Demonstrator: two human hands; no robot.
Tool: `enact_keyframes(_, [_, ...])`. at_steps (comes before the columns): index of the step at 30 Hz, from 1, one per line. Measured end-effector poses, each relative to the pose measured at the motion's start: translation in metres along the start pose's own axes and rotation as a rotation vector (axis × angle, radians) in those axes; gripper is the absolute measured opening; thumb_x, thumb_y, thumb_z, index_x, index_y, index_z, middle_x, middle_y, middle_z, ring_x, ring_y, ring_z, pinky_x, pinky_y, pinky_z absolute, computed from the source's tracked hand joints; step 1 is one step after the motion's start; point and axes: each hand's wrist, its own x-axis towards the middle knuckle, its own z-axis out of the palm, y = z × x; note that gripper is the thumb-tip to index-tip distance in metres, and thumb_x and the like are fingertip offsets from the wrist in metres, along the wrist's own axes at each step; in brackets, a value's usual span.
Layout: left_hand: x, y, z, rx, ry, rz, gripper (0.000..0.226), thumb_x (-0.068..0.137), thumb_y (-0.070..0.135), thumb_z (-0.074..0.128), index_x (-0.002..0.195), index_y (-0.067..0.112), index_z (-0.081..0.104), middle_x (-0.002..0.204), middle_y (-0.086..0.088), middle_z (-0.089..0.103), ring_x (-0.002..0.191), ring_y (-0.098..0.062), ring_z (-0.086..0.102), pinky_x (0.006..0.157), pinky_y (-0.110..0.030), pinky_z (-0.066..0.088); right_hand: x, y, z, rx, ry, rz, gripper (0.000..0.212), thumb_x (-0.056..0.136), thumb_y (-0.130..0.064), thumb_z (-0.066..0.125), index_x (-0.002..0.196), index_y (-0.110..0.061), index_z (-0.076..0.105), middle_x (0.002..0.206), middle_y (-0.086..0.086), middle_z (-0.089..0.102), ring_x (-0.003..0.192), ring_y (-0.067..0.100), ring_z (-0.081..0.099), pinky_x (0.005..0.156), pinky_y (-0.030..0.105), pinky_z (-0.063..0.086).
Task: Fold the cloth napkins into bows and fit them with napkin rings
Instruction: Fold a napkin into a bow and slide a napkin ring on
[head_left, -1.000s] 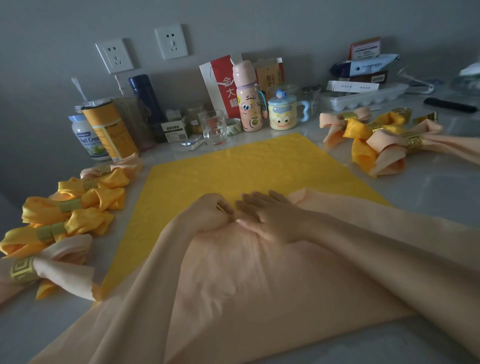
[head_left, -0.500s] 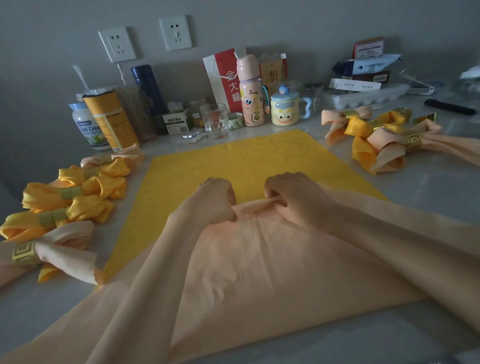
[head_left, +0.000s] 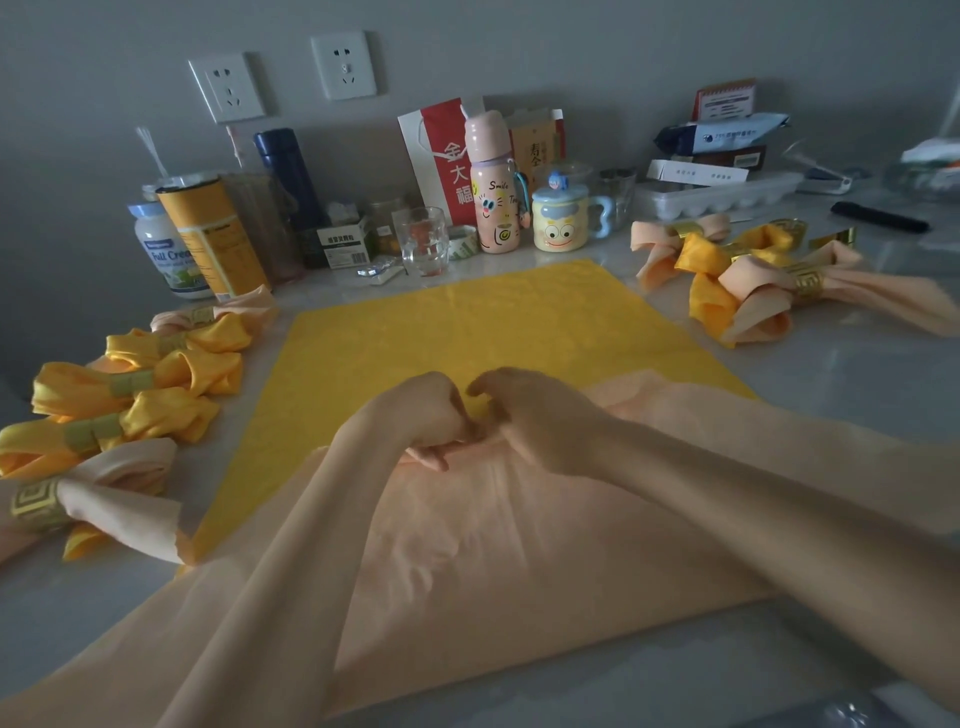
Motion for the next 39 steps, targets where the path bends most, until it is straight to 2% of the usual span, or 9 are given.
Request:
enact_keyframes(5, [0.002, 0.002, 0.002, -0.024, -0.031, -0.032, 0.026, 0.088, 0.017, 0.065, 0.065, 0.010, 0.054, 0.061, -0.006, 0.047, 0.050, -0.015, 0.051, 0.052, -0.022, 0.054, -0.008, 0.013, 0.011, -0.176, -0.145, 0.015, 0.046, 0.102, -0.032, 0.024, 0.147, -0.019, 0.024, 0.157, 0.004, 0.015, 0.145, 0.018, 0.011, 0.114, 0.033, 0.006])
enact_keyframes(10, [0.000, -0.003, -0.005, -0.062, -0.060, -0.011, 0.014, 0.086, 0.011, 0.066, 0.078, 0.016, 0.055, 0.071, -0.003, 0.051, 0.054, -0.012, 0.050, 0.045, -0.017, 0.049, -0.021, 0.044, -0.007, -0.124, -0.188, 0.096, 0.048, 0.102, -0.036, 0.021, 0.149, -0.025, 0.019, 0.159, -0.001, 0.006, 0.146, 0.014, 0.001, 0.115, 0.030, 0.000])
enact_keyframes(14, [-0.005, -0.005, -0.011, 0.135, -0.001, 0.045, 0.024, 0.083, 0.023, 0.070, 0.105, 0.019, 0.060, 0.090, 0.001, 0.057, 0.074, -0.015, 0.051, 0.050, -0.020, 0.035, -0.029, 0.044, -0.024, 0.054, -0.112, 0.135, 0.041, 0.101, -0.026, 0.036, 0.140, -0.014, 0.043, 0.150, 0.003, 0.034, 0.140, 0.017, 0.024, 0.108, 0.022, 0.014])
enact_keyframes(17, [-0.009, -0.002, -0.013, 0.211, 0.002, 0.052, 0.031, 0.082, 0.021, 0.070, 0.112, 0.017, 0.062, 0.097, 0.001, 0.058, 0.082, -0.016, 0.052, 0.053, -0.022, 0.036, -0.028, 0.038, -0.032, 0.088, -0.037, 0.137, 0.023, 0.093, -0.020, 0.051, 0.108, -0.010, 0.066, 0.113, 0.003, 0.062, 0.109, 0.021, 0.054, 0.097, 0.034, 0.039])
enact_keyframes(22, [-0.014, 0.006, -0.008, 0.318, 0.105, 0.042, 0.023, 0.076, 0.020, 0.074, 0.095, 0.016, 0.062, 0.104, -0.005, 0.063, 0.092, -0.022, 0.058, 0.070, -0.027, 0.043, -0.034, 0.036, -0.026, 0.047, 0.218, 0.025, 0.012, 0.079, -0.004, 0.058, 0.087, -0.013, 0.062, 0.074, -0.007, 0.058, 0.077, 0.017, 0.055, 0.072, 0.026, 0.036])
enact_keyframes(28, [-0.026, 0.018, -0.004, 0.250, -0.031, -0.017, 0.045, 0.083, 0.054, 0.059, 0.066, 0.013, 0.056, 0.060, 0.001, 0.054, 0.053, -0.015, 0.049, 0.056, -0.023, 0.039, -0.052, 0.029, -0.026, -0.229, 0.167, -0.128, 0.016, 0.073, -0.006, 0.057, 0.087, -0.012, 0.061, 0.090, 0.003, 0.056, 0.089, 0.025, 0.054, 0.078, 0.033, 0.033])
enact_keyframes(34, [-0.027, 0.020, 0.010, 0.240, -0.056, -0.090, 0.042, 0.093, 0.045, 0.048, 0.069, 0.011, 0.051, 0.062, -0.004, 0.053, 0.052, -0.016, 0.051, 0.058, -0.023, 0.043, -0.056, 0.012, -0.043, -0.275, -0.041, 0.023, 0.020, 0.089, -0.019, 0.043, 0.102, -0.019, 0.059, 0.114, -0.001, 0.056, 0.110, 0.020, 0.049, 0.090, 0.029, 0.034])
enact_keyframes(36, [-0.031, 0.021, 0.015, 0.359, -0.004, -0.061, 0.045, 0.094, 0.047, 0.042, 0.076, 0.009, 0.054, 0.065, -0.005, 0.054, 0.057, -0.017, 0.052, 0.058, -0.025, 0.040, -0.051, 0.008, -0.042, -0.364, -0.037, 0.037, 0.022, 0.094, -0.024, 0.040, 0.101, -0.014, 0.058, 0.113, 0.006, 0.057, 0.108, 0.025, 0.051, 0.083, 0.031, 0.037])
enact_keyframes(39, [-0.035, 0.015, 0.022, 0.406, 0.087, -0.016, 0.044, 0.097, 0.044, 0.041, 0.110, 0.006, 0.057, 0.103, -0.011, 0.061, 0.094, -0.025, 0.058, 0.071, -0.028, 0.038, -0.039, 0.003, -0.033, -0.378, 0.040, 0.013, 0.020, 0.096, -0.024, 0.038, 0.094, -0.011, 0.053, 0.106, 0.010, 0.057, 0.104, 0.028, 0.053, 0.074, 0.031, 0.032])
